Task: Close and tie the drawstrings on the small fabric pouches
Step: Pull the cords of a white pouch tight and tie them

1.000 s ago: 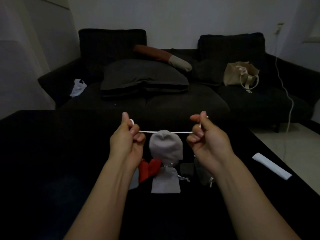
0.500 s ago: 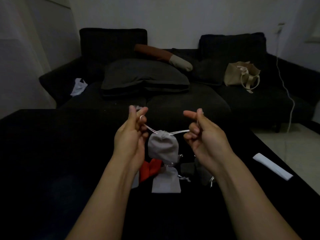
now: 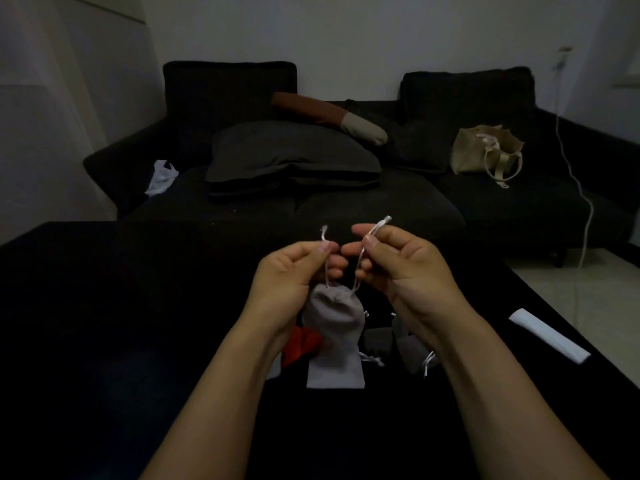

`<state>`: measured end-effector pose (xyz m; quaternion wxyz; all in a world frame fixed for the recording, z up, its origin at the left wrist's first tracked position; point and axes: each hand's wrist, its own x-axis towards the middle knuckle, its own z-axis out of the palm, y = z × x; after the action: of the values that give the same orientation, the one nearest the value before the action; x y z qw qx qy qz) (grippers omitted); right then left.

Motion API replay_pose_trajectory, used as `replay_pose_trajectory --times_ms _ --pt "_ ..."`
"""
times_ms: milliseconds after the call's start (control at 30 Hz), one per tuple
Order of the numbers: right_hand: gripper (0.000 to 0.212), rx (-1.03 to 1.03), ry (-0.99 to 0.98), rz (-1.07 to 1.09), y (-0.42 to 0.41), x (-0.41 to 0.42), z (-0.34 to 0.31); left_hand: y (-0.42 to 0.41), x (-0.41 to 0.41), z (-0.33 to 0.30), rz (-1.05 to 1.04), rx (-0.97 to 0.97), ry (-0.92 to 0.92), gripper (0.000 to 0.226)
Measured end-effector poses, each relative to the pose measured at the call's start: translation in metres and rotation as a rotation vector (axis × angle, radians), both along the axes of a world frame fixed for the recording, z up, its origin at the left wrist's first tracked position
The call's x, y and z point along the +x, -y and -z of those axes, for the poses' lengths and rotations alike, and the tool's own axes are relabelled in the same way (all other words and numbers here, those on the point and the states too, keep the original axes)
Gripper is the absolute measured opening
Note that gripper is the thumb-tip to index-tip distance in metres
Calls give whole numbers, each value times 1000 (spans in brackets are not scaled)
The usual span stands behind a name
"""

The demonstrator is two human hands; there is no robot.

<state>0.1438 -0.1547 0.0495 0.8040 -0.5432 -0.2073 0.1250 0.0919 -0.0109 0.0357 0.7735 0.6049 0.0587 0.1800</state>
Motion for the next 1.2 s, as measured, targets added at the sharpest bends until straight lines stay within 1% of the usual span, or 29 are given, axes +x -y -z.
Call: replay_pose_trajectory --times_ms 67,133,200,267,333,400,467,533,567,667,767,867,1000,1100,1200 --pt "9 -95 95 92 1 0 1 0 -1 3 59 88 -58 17" --pt "10 -125 197 154 3 0 -1 2 -2 4 87 159 -77 18" --pt "15 -122 300 183 6 1 -5 4 -4 2 110 188 -83 17" --pt "17 -143 338 163 8 3 -8 5 -6 -2 171 214 -105 19" --pt "14 -197 334 124 8 4 -7 5 -9 -4 242 253 -105 23" --pt "9 -215 277 129 8 3 -3 7 -10 -5 276 253 -95 26" --pt "8 -215 207 141 9 3 -1 11 -8 -5 287 167 -108 32" --pt "11 -260 188 136 9 2 1 14 -9 -6 315 109 -124 35" --pt "11 -279 193 135 9 2 1 15 -9 -6 318 135 -115 32" --pt "8 -309 201 128 9 0 0 19 -13 -4 276 314 -59 17" --pt "13 -371 202 116 9 0 -1 21 -11 -2 221 356 -63 18" --pt "19 -354 143 151 10 1 0 20 -9 -4 164 282 -127 22" --pt "10 -218 -30 68 14 3 -1 20 -7 -4 81 130 -162 30" --pt "12 -143 -110 7 15 3 -2 20 -7 -4 42 12 -173 27" --pt "14 -168 -110 -31 16 2 -3 16 -6 -4 -15 -133 -147 18"
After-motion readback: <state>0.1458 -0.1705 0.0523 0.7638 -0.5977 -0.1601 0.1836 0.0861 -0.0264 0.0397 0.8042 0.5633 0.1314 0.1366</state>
